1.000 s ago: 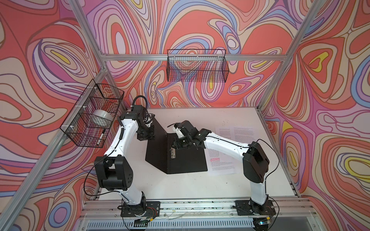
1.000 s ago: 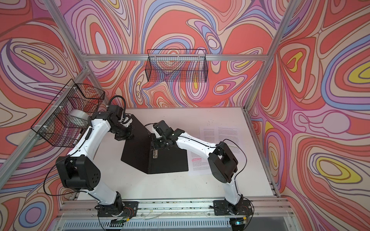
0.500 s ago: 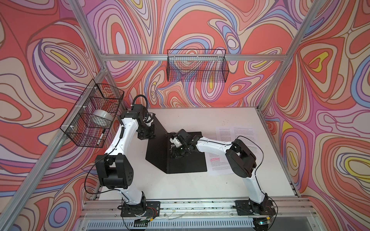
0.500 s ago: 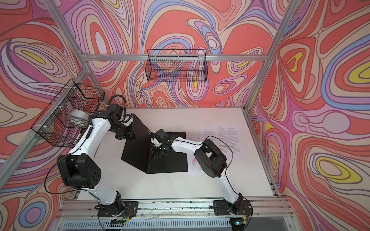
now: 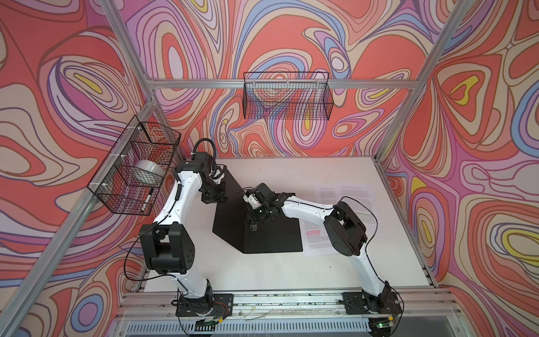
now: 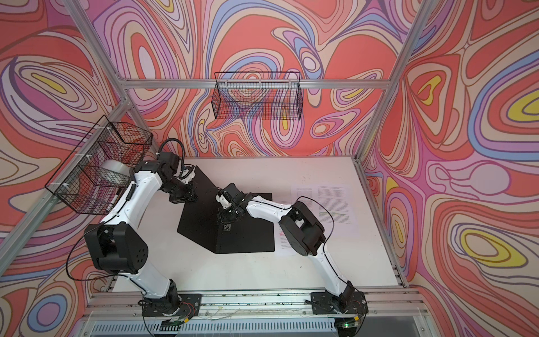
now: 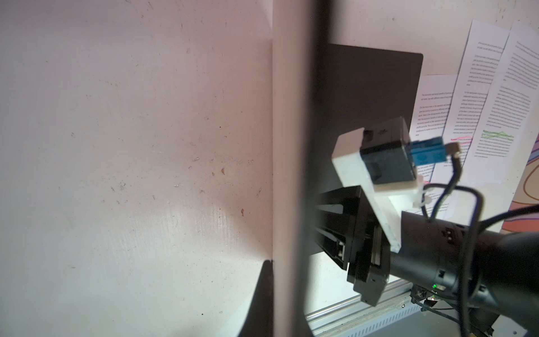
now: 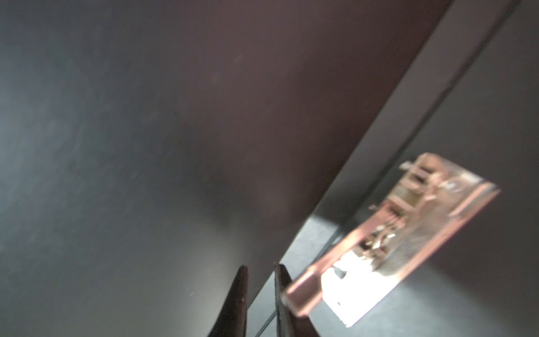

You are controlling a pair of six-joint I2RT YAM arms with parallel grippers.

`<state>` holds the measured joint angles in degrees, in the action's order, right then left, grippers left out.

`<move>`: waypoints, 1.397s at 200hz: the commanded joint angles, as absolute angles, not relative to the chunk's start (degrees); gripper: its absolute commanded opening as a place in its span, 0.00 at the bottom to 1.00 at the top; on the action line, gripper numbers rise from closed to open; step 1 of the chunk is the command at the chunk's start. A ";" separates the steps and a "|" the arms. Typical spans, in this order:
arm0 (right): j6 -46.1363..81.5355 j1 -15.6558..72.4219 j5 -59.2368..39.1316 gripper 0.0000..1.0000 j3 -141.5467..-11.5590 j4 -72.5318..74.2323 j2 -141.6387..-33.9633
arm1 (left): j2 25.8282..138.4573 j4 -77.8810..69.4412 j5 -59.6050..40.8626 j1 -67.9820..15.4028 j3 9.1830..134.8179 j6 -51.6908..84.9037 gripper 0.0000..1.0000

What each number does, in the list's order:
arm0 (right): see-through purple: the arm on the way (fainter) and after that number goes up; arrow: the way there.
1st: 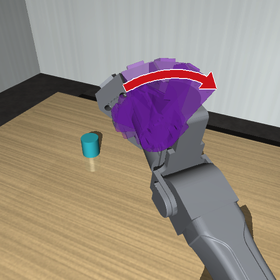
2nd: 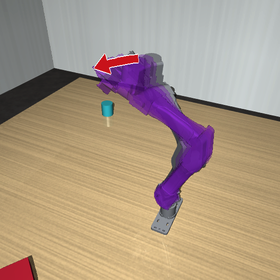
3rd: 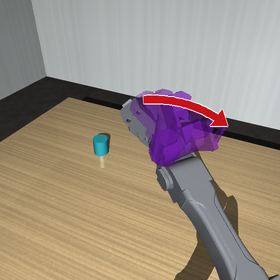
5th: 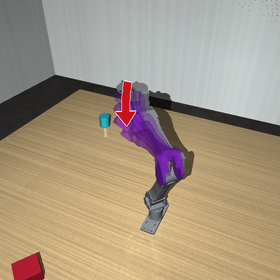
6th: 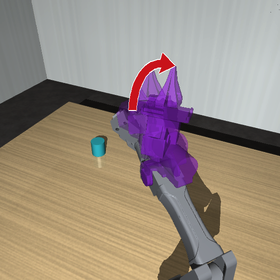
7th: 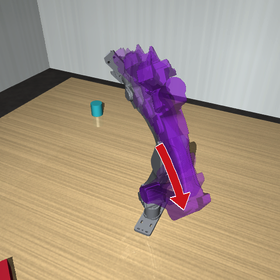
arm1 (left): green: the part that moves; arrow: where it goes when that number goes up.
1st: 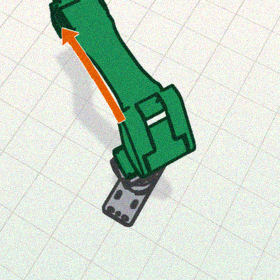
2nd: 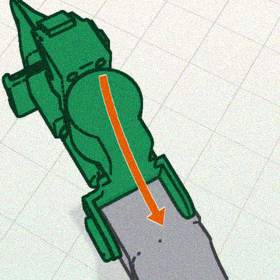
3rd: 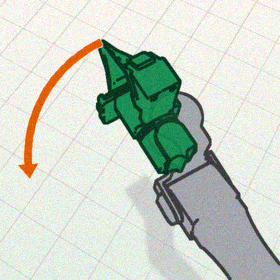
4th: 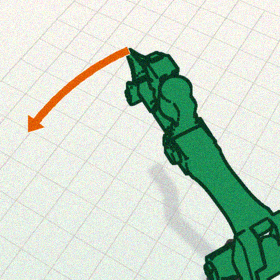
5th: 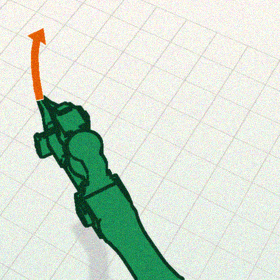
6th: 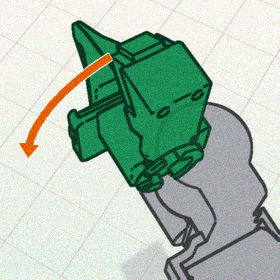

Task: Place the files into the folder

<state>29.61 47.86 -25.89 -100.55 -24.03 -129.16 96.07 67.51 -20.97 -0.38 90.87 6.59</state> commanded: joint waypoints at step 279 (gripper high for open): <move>22.08 37.80 -21.64 0.24 -119.20 -30.77 -136.32 | 96.59 70.34 -8.76 1.67 94.21 4.62 0.75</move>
